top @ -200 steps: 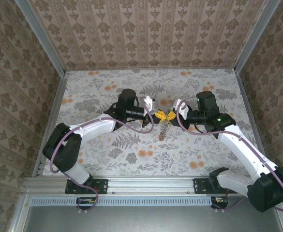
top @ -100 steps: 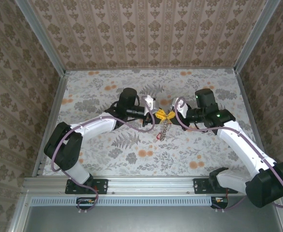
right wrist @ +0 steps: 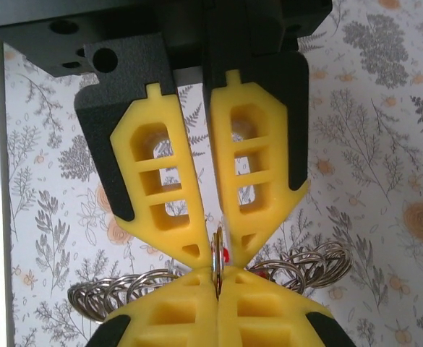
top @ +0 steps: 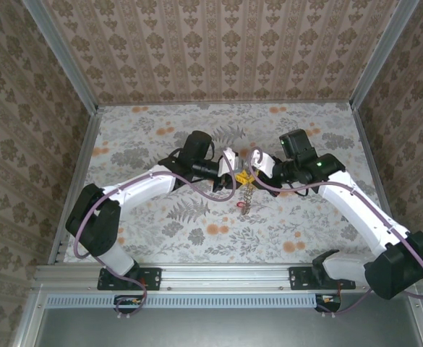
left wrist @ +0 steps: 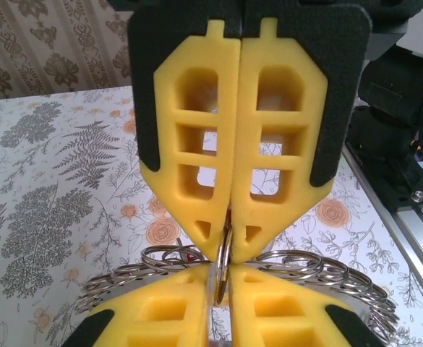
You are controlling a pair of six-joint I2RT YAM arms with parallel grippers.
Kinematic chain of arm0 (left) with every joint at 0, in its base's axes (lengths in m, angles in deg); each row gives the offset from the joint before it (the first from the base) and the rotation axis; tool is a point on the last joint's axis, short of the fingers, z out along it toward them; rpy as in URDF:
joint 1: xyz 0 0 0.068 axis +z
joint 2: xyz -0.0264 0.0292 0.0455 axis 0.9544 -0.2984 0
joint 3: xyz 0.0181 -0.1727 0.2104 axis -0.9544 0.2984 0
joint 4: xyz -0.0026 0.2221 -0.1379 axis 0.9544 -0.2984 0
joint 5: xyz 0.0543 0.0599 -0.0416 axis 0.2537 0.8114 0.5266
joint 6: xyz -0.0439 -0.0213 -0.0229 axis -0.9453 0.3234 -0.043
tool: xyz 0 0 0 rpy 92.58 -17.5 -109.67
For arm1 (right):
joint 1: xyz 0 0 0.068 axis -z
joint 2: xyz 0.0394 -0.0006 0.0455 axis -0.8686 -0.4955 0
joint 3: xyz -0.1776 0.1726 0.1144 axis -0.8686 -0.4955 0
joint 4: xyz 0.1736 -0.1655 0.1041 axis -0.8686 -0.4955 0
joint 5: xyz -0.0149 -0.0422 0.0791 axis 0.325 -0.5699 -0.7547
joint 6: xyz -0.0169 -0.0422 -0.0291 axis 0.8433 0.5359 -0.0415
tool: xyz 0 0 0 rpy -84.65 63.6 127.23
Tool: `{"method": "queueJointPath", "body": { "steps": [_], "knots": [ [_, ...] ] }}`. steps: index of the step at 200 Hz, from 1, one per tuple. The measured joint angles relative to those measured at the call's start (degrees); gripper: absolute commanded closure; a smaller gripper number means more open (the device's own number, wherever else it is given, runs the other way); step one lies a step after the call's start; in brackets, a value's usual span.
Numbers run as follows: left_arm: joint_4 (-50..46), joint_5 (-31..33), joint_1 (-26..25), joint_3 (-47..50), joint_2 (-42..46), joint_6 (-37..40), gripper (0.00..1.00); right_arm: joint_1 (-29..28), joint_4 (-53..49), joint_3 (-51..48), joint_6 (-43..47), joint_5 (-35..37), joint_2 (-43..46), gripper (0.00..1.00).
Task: Put the keys on the keyring
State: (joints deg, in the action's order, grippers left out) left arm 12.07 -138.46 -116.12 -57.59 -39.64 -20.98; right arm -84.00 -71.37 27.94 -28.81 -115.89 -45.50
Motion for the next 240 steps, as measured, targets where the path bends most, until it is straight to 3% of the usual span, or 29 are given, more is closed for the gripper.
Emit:
{"method": "queueJointPath", "body": {
  "steps": [12, 73, 171, 214, 240],
  "knots": [
    [-0.50, 0.22, -0.04, -0.02, 0.00, 0.31, 1.00, -0.52, -1.27, 0.98, 0.48, 1.27, -0.61, 1.00],
    [2.27, -0.28, 0.13, 0.94, 0.33, -1.11, 1.00, -1.16, 0.33, 0.17, 0.42, 2.64, 0.52, 0.89],
    [18.10, -6.67, 1.95, 5.42, 0.39, -11.76, 1.00, 5.79, 16.33, -9.70, -4.94, -12.55, 6.49, 0.85],
    [22.75, -8.04, 2.34, 6.10, 0.39, -15.43, 1.00, 7.65, 19.85, -10.75, -7.21, -16.68, 6.84, 1.00],
    [24.15, -8.37, 2.62, 6.14, 0.39, -16.65, 1.00, 7.96, 20.70, -10.73, -7.45, -17.68, 6.80, 1.00]
  ]
}}
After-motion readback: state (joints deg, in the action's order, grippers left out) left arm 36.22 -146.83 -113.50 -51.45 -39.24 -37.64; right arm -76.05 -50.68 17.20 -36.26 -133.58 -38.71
